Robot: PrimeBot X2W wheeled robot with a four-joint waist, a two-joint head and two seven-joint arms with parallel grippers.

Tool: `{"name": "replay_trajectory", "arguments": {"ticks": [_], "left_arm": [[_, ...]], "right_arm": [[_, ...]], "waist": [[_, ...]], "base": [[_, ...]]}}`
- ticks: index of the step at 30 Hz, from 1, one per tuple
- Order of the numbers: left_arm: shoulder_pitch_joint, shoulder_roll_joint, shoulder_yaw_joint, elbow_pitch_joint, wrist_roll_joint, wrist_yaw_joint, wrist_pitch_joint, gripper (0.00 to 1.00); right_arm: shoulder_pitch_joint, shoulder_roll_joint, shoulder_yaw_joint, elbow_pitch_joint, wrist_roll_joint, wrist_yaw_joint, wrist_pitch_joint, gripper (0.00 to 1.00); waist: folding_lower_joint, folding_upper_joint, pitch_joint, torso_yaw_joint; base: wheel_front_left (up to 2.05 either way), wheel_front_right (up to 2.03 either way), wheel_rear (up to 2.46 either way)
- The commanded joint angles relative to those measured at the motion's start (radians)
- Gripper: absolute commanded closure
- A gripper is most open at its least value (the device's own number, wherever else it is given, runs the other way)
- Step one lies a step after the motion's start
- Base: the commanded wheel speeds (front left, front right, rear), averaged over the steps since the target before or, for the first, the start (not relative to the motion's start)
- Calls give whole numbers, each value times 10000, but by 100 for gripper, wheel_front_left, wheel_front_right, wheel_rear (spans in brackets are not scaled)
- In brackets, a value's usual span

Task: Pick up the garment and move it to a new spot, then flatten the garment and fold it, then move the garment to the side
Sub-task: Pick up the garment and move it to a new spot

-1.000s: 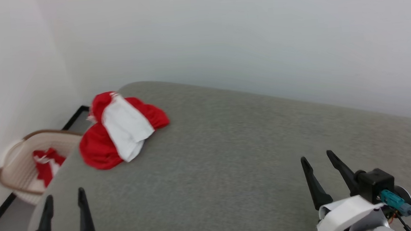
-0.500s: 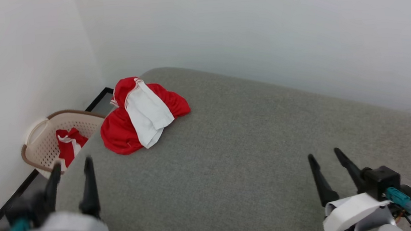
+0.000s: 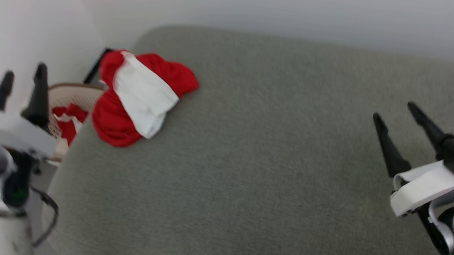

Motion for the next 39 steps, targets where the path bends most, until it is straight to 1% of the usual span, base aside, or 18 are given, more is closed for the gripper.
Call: {"name": "replay_trajectory", "arguments": {"ticks": [1,5,9,15,16,18,19,21,25,30,33,34,35,36,39], "left_arm": [[-504,124,-42,263,-121,-98,209,0],[-1666,357,-87,1426,-663,-163,1019,0],[-2605,694,-262,2718,-739,-155,1719,0],[-3702,869,-472,4759,-650,150,2427,0],[-3855,943,-579,5067,-561,124,2496,0],[-4188,875,-567,5799,-712,178,2706,0],[-4304,868,-688,6087,-601,217,2800,0],[-4536,927,-893,6656,-403,314,2944,0],[-4883,894,-1220,7716,-151,339,3021,0],[-5076,663,-1460,8905,-98,212,2889,0],[-5151,583,-1523,9240,-58,166,2717,0],[-5196,543,-1529,9389,-82,138,2637,2],[-5234,530,-1514,9533,-121,116,2492,54],[-5289,585,-1517,9653,-108,116,2360,100],[-5502,854,-1552,9863,-21,48,1913,100]], "right_arm": [[-214,-102,-42,-228,-48,1,116,0],[-412,-298,-56,-870,-108,2,397,0],[-600,-473,-7,-1443,-84,2,664,0],[-747,-684,30,-2215,-110,2,1029,0],[-778,-698,37,-2349,-107,2,1097,0],[-797,-738,21,-2588,-107,2,1237,0],[-773,-756,14,-2684,-114,2,1306,0],[-722,-785,-8,-2887,-94,2,1440,0],[-686,-847,18,-3171,-46,2,1667,0],[-608,-869,-11,-3343,-26,2,1861,0],[-571,-863,-34,-3349,-11,2,1904,0],[-538,-858,-33,-3332,4,2,1919,0],[-509,-853,-12,-3312,24,2,1928,0],[-485,-834,5,-3289,33,2,1924,0],[-404,-777,52,-3141,97,2,1820,0]], "waist": [[-1,0,2073,-1151],[-1,0,2909,-1425],[-1,0,3591,-1661],[-1,0,4262,-1934],[-1,0,4350,-1976],[-1,0,4496,-2036],[-1,0,4548,-2049],[-1,0,4646,-2070],[-1,0,4794,-2106],[-1,0,4805,-2092],[-1,0,4735,-2055],[-1,0,4680,-2032],[-1,0,4613,-2006],[-1,0,4533,-1977],[-1,0,4220,-1884]], "base": [[0,0,0],[0,0,0],[0,0,0],[0,0,0],[0,0,0],[0,0,0],[0,0,0],[0,0,0],[0,0,0],[0,0,0],[0,0,0],[0,0,0],[0,0,0],[0,0,0],[0,0,0]]}}
